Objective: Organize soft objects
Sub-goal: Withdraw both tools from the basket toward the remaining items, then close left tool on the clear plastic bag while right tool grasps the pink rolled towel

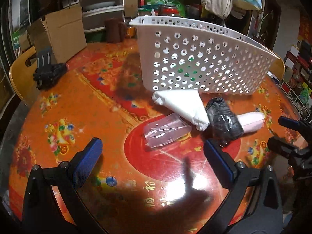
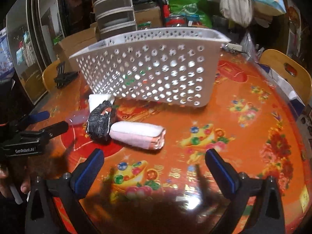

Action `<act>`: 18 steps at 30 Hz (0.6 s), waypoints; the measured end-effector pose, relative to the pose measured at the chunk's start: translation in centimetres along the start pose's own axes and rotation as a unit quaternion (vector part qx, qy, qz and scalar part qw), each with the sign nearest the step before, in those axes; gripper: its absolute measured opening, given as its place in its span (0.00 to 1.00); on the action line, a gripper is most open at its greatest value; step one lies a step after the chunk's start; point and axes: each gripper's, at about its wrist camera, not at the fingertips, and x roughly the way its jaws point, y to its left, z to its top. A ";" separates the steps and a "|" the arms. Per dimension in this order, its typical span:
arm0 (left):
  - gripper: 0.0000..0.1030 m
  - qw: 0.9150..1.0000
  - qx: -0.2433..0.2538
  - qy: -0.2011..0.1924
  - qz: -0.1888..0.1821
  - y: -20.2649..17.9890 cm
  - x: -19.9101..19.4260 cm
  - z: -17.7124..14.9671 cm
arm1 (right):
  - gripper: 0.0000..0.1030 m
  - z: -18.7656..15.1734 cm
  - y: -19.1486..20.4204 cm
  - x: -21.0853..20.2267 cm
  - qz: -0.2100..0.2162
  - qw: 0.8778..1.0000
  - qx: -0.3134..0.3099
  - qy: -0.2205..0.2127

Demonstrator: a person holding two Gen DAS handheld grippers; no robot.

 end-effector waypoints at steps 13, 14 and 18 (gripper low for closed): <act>1.00 1.000 0.001 0.027 -0.003 -0.5 2.4 1.3 | 0.92 1.3 2.4 3.6 0.003 0.999 -0.025 0.040; 1.00 1.000 -0.001 0.029 -0.006 -0.5 2.6 1.5 | 0.90 1.3 2.5 3.8 0.002 0.999 -0.027 0.042; 1.00 0.999 -0.005 0.039 -0.011 -0.3 3.4 1.6 | 0.87 1.7 2.8 4.5 -0.001 0.998 -0.029 0.047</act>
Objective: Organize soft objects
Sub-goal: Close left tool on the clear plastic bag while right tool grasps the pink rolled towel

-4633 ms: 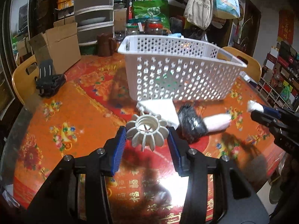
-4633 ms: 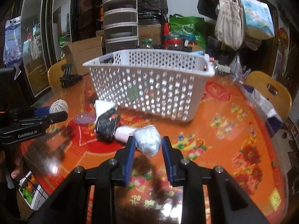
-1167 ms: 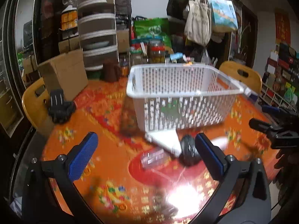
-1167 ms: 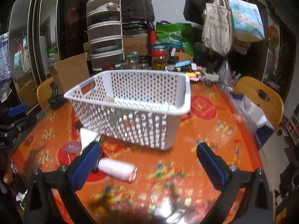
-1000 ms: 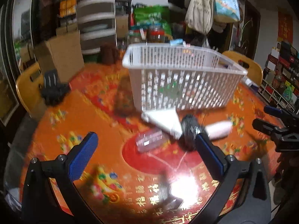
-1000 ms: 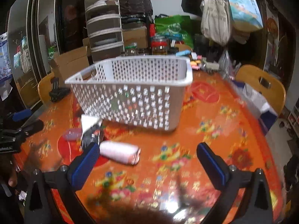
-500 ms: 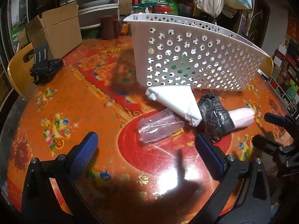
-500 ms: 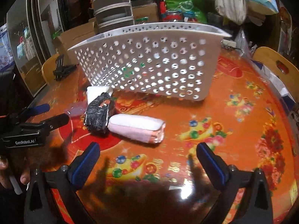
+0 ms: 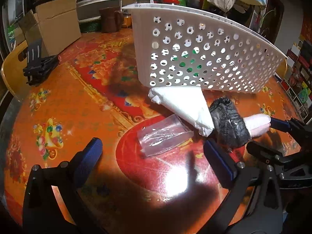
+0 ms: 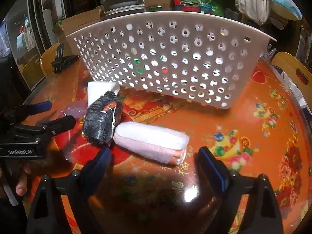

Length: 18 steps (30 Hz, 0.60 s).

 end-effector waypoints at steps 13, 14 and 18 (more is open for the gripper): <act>1.00 1.000 0.009 0.022 0.001 -0.5 1.6 0.7 | 0.83 1.4 1.1 2.0 -0.029 0.999 -0.031 0.019; 1.00 1.000 0.008 0.023 0.001 -0.5 1.8 0.8 | 0.82 1.4 1.2 2.0 -0.028 0.999 -0.032 0.019; 0.99 1.000 0.010 0.022 0.000 -0.4 2.1 1.0 | 0.73 1.3 1.5 1.9 -0.027 0.999 -0.036 0.014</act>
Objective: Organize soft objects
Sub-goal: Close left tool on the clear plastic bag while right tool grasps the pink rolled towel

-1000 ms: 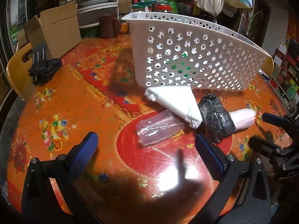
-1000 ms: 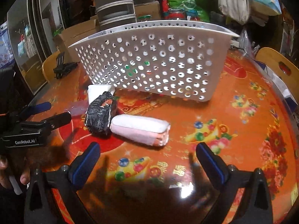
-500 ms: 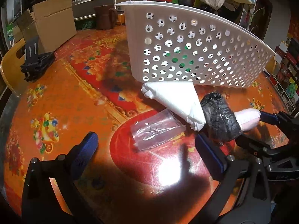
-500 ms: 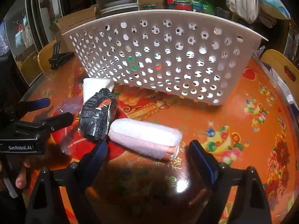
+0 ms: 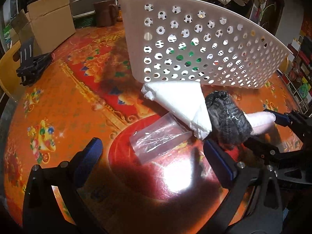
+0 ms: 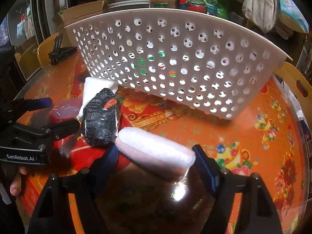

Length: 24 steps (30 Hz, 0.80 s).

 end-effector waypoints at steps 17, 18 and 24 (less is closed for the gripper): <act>0.41 0.999 0.011 -0.048 -0.007 -0.7 -2.7 -1.6 | 0.68 -1.2 -1.1 -1.8 0.011 1.000 0.008 -0.019; 0.41 0.999 0.011 -0.053 -0.006 -0.7 -3.0 -1.8 | 0.68 -1.4 -1.3 -1.9 0.011 1.000 0.010 -0.019; 0.40 0.997 0.009 -0.077 -0.014 -0.6 -5.0 -2.6 | 0.68 -1.9 -2.2 -3.1 0.013 0.999 0.017 -0.031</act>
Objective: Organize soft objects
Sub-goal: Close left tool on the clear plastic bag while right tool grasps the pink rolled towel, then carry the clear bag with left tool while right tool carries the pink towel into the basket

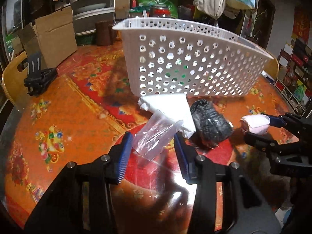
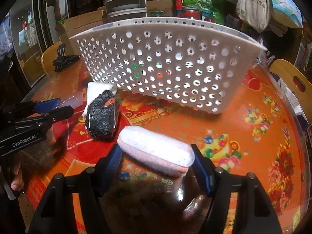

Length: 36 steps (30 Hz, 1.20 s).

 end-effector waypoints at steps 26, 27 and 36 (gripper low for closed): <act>0.39 0.997 0.006 -0.074 -0.009 -1.6 -8.2 5.0 | 0.68 3.6 -1.9 -8.3 -0.014 0.996 0.000 -0.086; 0.39 0.997 0.008 -0.076 -0.009 -1.8 -8.5 5.5 | 0.68 3.9 -2.0 -8.5 -0.014 0.996 0.000 -0.088; 0.38 0.997 0.002 -0.079 -0.018 -2.2 -9.0 10.5 | 0.68 7.6 -2.9 -9.9 -0.022 0.995 -0.005 -0.102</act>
